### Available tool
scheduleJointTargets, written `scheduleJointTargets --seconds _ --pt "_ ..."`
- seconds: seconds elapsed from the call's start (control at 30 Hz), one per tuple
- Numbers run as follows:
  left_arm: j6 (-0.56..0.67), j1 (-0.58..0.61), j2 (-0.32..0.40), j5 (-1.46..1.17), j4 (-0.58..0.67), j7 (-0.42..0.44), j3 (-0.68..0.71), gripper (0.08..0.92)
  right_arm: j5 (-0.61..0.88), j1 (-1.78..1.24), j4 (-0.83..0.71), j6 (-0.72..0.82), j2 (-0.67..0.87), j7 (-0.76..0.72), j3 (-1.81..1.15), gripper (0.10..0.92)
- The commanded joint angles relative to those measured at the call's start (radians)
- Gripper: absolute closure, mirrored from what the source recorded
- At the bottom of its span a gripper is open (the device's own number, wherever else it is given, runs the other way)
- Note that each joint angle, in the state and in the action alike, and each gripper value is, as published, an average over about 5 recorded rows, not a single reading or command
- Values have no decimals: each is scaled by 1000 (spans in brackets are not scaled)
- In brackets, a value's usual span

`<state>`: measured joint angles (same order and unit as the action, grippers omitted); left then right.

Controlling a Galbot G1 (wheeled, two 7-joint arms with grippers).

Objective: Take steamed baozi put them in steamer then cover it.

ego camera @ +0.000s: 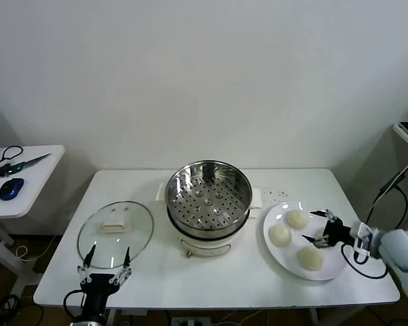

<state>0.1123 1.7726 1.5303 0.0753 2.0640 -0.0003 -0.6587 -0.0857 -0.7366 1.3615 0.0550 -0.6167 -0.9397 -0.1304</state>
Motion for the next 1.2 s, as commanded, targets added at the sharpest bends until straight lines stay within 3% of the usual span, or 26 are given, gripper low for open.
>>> scheduleJointTargets --seconds 0.03,0.27,0.53,1.2 --pt "-15 0 -3 -36 -5 -4 -1 177 -111 444 -130 14 103 -194 427 203" --pt "-22 10 5 -41 -1 -9 4 177 -80 741 -303 9 -8 -240 761 203" --pt "-25 9 5 -42 -4 -14 -6 177 -54 823 -499 3 -206 -242 870 203" --pt "-31 1 7 -40 -24 -15 -16 177 -97 784 -592 -24 -299 -233 949 203"
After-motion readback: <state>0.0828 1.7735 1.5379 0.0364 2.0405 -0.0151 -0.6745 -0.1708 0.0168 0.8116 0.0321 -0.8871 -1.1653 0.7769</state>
